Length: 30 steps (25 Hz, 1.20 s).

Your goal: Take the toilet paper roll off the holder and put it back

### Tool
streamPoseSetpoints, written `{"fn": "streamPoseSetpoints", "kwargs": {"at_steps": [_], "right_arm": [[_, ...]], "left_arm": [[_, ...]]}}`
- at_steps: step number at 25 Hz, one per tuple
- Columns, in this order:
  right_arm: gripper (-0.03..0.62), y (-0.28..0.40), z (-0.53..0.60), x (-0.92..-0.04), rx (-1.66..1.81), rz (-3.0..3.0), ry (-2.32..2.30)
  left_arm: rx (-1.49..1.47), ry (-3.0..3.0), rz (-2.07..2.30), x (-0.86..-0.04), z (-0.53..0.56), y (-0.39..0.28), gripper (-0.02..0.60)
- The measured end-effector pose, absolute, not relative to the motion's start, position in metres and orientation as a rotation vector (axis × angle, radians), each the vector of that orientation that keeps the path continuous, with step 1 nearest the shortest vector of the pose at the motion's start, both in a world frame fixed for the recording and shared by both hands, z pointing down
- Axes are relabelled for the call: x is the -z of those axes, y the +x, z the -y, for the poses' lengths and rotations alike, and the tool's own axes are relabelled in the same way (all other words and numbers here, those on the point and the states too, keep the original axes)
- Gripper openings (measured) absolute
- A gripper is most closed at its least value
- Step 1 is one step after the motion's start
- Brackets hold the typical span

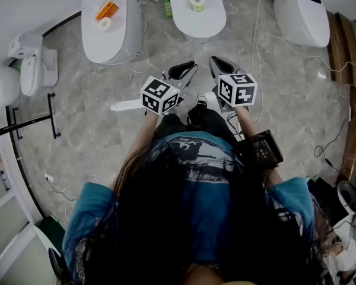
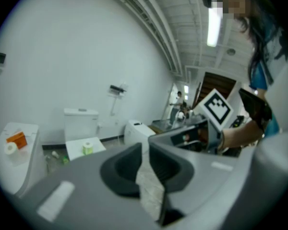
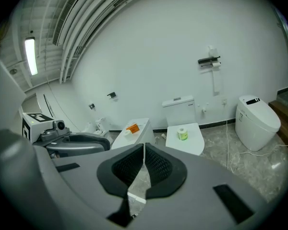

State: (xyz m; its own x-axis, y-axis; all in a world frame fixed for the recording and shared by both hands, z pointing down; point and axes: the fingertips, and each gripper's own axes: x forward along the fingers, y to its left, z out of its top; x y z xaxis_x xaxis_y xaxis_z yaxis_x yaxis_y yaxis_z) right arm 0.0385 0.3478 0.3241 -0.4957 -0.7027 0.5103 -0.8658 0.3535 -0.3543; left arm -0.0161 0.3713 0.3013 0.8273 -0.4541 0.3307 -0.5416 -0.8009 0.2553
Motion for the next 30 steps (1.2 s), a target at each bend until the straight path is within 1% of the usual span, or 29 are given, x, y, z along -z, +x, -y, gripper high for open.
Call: {"fn": "streamPoseSetpoints", "kwargs": {"at_steps": [16,26,30], "right_arm": [[0.026,-0.059,-0.389,-0.318,-0.91,2.28,1.551],[0.026,-0.089,-0.405,-0.324,-0.911,2.241,1.575],[0.026,-0.089,-0.406,-0.326,-0.918,2.219,1.572]], "left_arm": [[-0.299,2.768,0.632,-0.277,-0.4,-0.114,0.044],[-0.264,2.779,0.596,-0.279,-0.411,-0.146,0.044],[-0.228,2.762,0.59,-0.275,-0.405,-0.145,0.044]]}}
